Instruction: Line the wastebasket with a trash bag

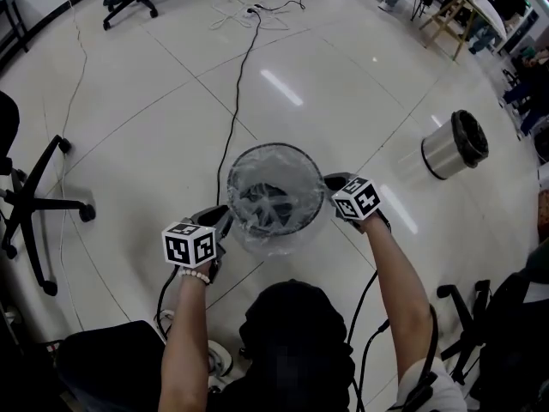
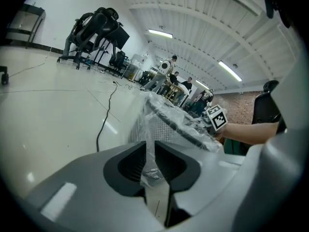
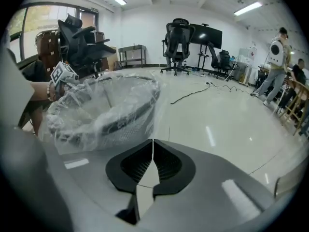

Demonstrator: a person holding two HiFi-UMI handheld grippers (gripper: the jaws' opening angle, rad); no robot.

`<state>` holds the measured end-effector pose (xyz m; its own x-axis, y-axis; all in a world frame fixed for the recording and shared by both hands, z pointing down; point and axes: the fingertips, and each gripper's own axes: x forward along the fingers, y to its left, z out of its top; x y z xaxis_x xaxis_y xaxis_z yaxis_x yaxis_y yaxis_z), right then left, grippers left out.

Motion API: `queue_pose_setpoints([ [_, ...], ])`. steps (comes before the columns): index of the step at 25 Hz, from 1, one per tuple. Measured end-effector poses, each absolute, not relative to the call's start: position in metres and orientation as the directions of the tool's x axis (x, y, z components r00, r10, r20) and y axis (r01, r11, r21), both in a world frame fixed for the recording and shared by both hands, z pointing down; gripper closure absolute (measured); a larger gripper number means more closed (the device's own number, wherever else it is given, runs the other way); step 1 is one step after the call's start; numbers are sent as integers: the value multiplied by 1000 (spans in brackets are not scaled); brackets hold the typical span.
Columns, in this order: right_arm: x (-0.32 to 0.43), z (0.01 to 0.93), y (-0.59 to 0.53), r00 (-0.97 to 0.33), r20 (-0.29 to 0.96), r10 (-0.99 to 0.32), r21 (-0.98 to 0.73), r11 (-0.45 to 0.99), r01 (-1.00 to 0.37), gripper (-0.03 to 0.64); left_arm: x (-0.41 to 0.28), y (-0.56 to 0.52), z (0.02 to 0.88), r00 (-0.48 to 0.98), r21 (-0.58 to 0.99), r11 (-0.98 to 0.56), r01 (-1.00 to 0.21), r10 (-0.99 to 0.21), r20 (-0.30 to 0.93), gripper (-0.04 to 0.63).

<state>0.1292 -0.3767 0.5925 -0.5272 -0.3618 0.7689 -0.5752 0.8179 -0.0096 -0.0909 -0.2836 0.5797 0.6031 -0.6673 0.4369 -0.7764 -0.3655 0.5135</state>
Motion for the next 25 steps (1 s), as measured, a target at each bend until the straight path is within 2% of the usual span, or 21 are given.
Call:
queue_pose_setpoints([
  [3, 133, 607, -370, -525, 772, -358, -12, 817, -576, 606, -87, -285, 588, 603, 500, -373, -782, -654, 457, 546],
  [5, 149, 599, -380, -497, 752, -433, 36, 780, -625, 600, -96, -288, 587, 586, 489, -360, -794, -667, 460, 540],
  [8, 175, 553, -386, -508, 649, -567, 52, 699, -713, 532, -129, -292, 569, 532, 498, -302, -813, -734, 423, 535],
  [10, 184, 524, -375, -530, 599, -601, 63, 695, -717, 479, -152, -292, 555, 493, 487, -274, -829, -770, 404, 523],
  [13, 181, 494, -346, -597, 555, -579, 64, 745, -664, 451, -167, -290, 533, 461, 457, -272, -847, -803, 377, 523],
  [17, 146, 498, -291, -688, 574, -444, 9, 844, -537, 303, -153, -279, 520, 490, 467, -307, -829, -800, 345, 518],
  [18, 141, 507, -284, -681, 597, -423, 5, 851, -525, 291, -144, -276, 521, 510, 475, -324, -818, -789, 342, 512],
  [22, 130, 542, -285, -677, 623, -392, -73, 832, -550, 298, -108, -270, 537, 569, 491, -366, -791, -736, 368, 506],
  [23, 127, 549, -285, -684, 623, -379, -95, 832, -547, 350, -102, -269, 542, 577, 494, -370, -787, -724, 378, 508],
  [25, 121, 564, -285, -685, 629, -367, -103, 835, -541, 562, -93, -269, 551, 588, 494, -375, -784, -703, 400, 509],
])
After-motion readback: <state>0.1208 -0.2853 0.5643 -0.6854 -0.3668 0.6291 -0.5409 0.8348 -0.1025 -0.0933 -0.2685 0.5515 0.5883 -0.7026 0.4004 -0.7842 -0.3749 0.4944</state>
